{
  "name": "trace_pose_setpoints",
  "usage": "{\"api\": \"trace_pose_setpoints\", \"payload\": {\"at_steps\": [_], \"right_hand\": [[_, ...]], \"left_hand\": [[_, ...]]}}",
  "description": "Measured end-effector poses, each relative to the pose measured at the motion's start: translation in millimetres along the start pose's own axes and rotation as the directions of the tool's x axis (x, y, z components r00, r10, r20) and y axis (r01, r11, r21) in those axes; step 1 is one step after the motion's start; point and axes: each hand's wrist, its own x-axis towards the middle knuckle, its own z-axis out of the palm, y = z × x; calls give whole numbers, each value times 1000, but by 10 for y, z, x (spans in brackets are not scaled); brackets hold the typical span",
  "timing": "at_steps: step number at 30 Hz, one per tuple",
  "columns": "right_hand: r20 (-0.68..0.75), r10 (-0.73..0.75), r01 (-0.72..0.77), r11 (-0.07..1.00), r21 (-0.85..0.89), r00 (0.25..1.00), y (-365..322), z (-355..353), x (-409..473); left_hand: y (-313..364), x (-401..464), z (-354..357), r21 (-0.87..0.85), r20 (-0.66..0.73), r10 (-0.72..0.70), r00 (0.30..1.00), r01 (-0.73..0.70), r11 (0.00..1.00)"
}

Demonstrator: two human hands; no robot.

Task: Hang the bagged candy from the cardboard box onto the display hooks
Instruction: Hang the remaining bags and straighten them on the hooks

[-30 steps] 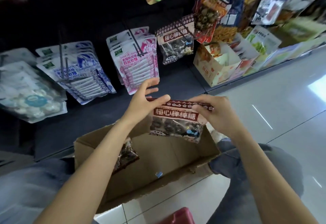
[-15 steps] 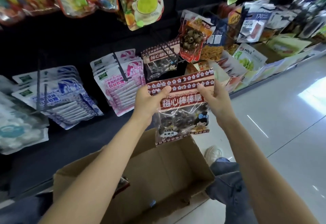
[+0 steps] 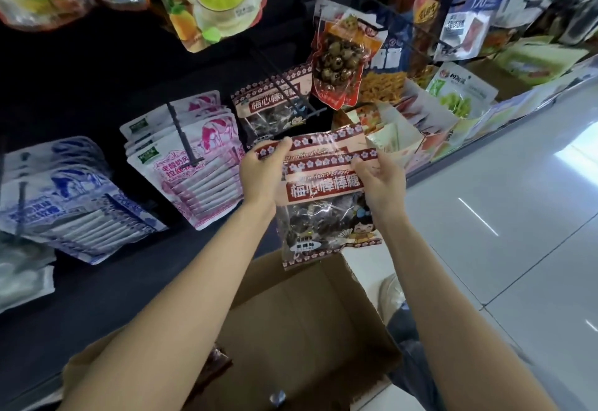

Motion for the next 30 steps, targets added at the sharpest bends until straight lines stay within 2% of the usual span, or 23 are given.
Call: {"api": "trace_pose_setpoints", "payload": {"at_steps": [2, 5, 9, 12, 15, 18, 23, 30], "right_hand": [[11, -10, 10, 1000, -8, 1000, 39, -1, 97], [13, -17, 17, 999, -33, 1000, 86, 27, 198], [43, -43, 50, 978, -204, 998, 133, 52, 376], [89, -118, 140, 938, -316, 989, 139, 25, 415], [38, -142, 145, 909, -390, 989, 191, 50, 442], [-19, -106, 89, 911, -401, 994, 227, 130, 533], [7, -82, 77, 901, -428, 997, 206, 202, 671], [51, -83, 97, 882, -460, 995, 198, 303, 765]], "left_hand": [[-21, 178, 9, 131, 40, 101, 994, -105, 986], [45, 391, 64, 367, 133, 268, 954, -299, 881], [55, 629, 159, 439, 148, 377, 914, -402, 804], [-33, 746, 175, 446, 122, 417, 901, -425, 788], [-105, 811, 195, 477, 139, 423, 895, -435, 764], [-130, 846, 213, 458, 153, 386, 910, -411, 788], [-119, 893, 192, 403, 96, 413, 906, -415, 816], [-157, 1085, 234, 486, 26, 384, 923, -347, 802]]}}
